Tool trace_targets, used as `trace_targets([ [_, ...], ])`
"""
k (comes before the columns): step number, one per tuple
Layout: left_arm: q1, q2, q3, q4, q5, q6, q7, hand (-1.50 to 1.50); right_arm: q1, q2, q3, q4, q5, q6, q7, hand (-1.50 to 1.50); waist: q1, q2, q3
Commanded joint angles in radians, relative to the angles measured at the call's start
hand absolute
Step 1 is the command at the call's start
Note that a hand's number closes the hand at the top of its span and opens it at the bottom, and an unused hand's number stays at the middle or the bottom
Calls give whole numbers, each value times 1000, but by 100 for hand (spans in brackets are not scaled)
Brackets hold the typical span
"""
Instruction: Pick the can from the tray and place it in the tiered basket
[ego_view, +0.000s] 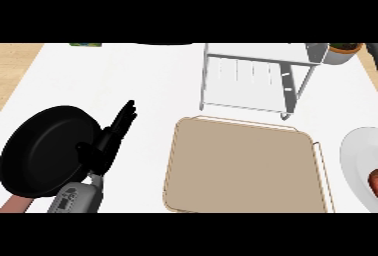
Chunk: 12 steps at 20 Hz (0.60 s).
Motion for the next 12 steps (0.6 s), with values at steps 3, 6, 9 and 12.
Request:
trace_targets([
  [3, 7, 7, 4, -37, 6, -18, 29, 0, -118, 113, 9, 202, 62, -101, -32, 150, 21, 5, 0],
  [6, 7, 6, 0, -53, -4, -18, 56, 0, -122, 111, -1, 266, 70, -88, -97, 150, 6, 2, 1],
  [9, -12, 11, 21, 16, -11, -29, -2, 0, -111, 166, -9, 308, 68, -126, -149, 150, 6, 6, 0],
  [12, 8, 1, 19, 27, -21, -28, -50, 0, -162, 191, -56, 342, 25, -104, -116, 150, 5, 5, 0],
])
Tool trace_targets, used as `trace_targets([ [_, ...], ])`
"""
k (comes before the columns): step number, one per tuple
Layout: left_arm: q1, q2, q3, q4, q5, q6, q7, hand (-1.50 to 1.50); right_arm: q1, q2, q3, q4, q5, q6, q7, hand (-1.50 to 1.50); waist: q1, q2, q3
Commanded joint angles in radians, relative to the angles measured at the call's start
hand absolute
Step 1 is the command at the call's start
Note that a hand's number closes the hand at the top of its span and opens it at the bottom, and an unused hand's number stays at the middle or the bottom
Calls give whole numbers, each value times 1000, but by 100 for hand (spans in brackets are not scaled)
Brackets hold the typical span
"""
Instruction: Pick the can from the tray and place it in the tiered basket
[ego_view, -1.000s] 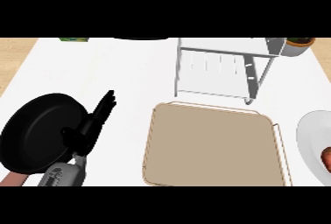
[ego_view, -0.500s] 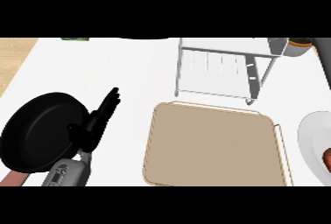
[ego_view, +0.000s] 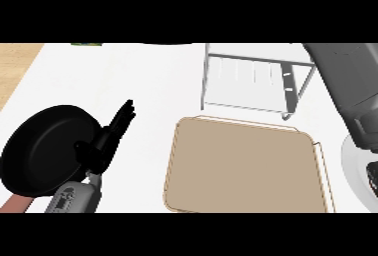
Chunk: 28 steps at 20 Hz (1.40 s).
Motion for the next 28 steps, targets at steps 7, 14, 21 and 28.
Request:
trace_targets([
  [7, 32, 5, -1, -41, 1, -17, 14, 0, -65, 60, -174, 158, -154, 33, 160, 150, -2, -5, 0],
  [14, 49, 40, 33, -38, 17, -56, -6, 0, -55, 52, -252, 157, -234, 33, 194, -150, -13, -7, 0],
  [21, 54, -5, 13, -64, 5, -22, 9, 0, -54, -48, -233, 114, -158, -240, 146, -150, -10, -4, 0],
  [28, 58, -18, 5, -79, -10, -1, 39, 0, 43, -228, -305, 56, -180, -373, 44, -150, -30, -8, 1],
])
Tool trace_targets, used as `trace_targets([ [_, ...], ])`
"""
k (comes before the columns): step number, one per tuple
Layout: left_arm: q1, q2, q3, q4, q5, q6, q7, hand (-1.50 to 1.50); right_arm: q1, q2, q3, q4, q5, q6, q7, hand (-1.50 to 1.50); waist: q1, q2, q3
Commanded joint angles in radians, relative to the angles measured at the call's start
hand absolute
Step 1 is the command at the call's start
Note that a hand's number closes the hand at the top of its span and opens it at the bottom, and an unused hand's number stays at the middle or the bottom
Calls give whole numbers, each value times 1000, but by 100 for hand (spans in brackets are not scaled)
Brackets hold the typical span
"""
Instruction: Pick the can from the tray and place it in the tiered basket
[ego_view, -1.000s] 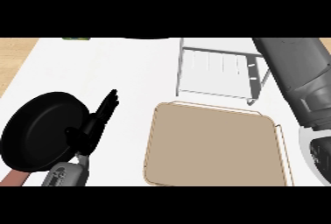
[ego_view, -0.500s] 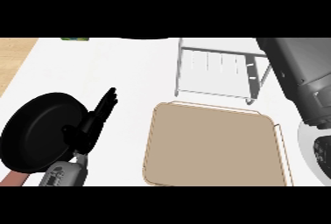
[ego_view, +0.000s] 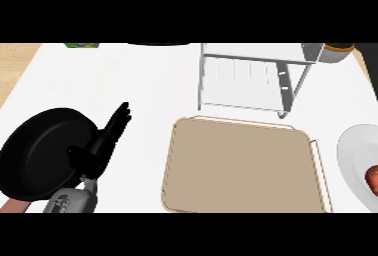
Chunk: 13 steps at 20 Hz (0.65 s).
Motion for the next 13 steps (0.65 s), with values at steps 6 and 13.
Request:
trace_targets([
  [6, -14, 10, 29, -13, 19, -9, 28, 0, 136, -275, -177, -44, -149, 113, -157, -150, -10, 0, 1],
  [13, 3, -25, -6, 28, -30, 10, -27, 0, 318, -482, -243, 24, -209, 380, -279, -150, -6, 5, 2],
])
